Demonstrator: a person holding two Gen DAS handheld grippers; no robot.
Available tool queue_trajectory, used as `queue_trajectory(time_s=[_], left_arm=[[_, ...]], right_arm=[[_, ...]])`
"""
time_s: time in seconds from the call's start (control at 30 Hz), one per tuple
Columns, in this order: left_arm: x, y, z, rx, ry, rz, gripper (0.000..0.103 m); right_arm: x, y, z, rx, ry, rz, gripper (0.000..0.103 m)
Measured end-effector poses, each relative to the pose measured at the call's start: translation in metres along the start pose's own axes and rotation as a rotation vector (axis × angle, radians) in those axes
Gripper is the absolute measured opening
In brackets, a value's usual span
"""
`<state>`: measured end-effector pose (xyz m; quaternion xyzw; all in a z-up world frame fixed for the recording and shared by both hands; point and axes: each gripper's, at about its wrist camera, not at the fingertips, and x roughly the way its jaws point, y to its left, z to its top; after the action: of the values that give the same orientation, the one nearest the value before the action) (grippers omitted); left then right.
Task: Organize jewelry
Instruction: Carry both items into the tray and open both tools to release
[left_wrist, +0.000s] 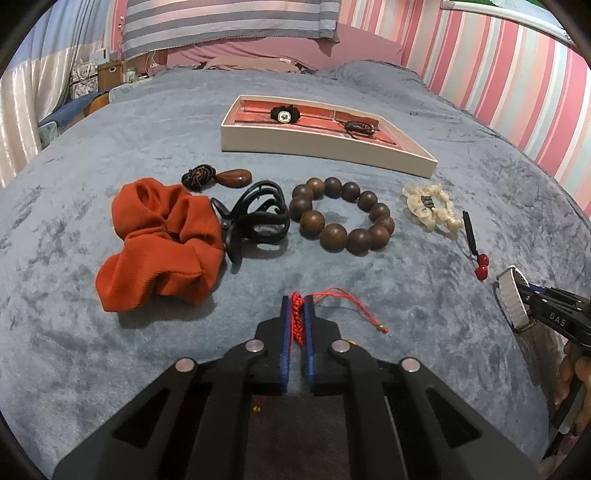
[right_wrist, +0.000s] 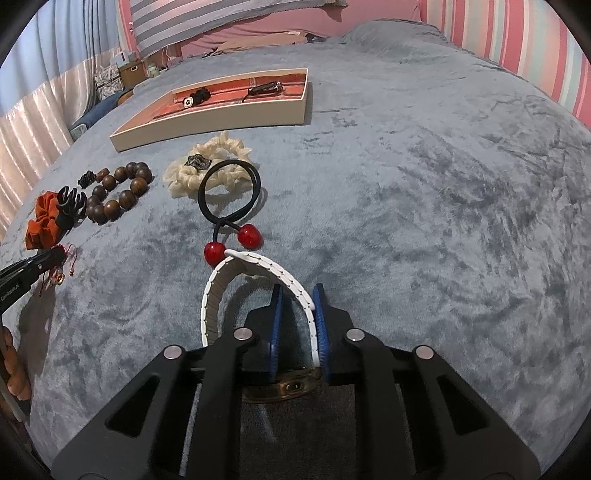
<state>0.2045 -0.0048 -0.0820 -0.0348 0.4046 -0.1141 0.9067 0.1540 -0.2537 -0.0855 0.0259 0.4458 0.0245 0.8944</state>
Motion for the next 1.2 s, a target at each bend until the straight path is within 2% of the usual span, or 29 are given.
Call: queue_trajectory(time_s=[0.1, 0.37, 0.57, 0.73, 0.83, 0.93, 1.2], left_arm=[[-0.006, -0.003, 0.002, 0.010, -0.013, -0.005, 0.007], [-0.012, -0.006, 0.021, 0.002, -0.033, -0.033, 0.006], [-0.028, -0.011, 0.064, 0.010, -0.110, -0.061, 0.006], [-0.036, -0.016, 0.116, 0.018, -0.174, -0.082, 0.006], [-0.025, -0.016, 0.149, 0.027, -0.182, -0.070, 0.006], [-0.004, -0.009, 0.179, 0.005, -0.152, -0.080, 0.006], [0.080, 0.010, 0.252, 0.000, -0.076, -0.014, 0.006]], right_arm=[[-0.005, -0.001, 0.003, 0.008, -0.014, -0.003, 0.012], [-0.016, -0.004, 0.025, 0.023, -0.047, 0.010, 0.011], [-0.021, -0.003, 0.052, 0.032, -0.071, 0.020, 0.011], [-0.018, 0.004, 0.092, 0.023, -0.099, 0.021, 0.011], [-0.010, 0.008, 0.122, 0.028, -0.105, 0.039, 0.011], [0.001, 0.017, 0.155, 0.015, -0.114, 0.039, 0.011], [0.055, 0.041, 0.239, -0.004, -0.110, 0.021, 0.011]])
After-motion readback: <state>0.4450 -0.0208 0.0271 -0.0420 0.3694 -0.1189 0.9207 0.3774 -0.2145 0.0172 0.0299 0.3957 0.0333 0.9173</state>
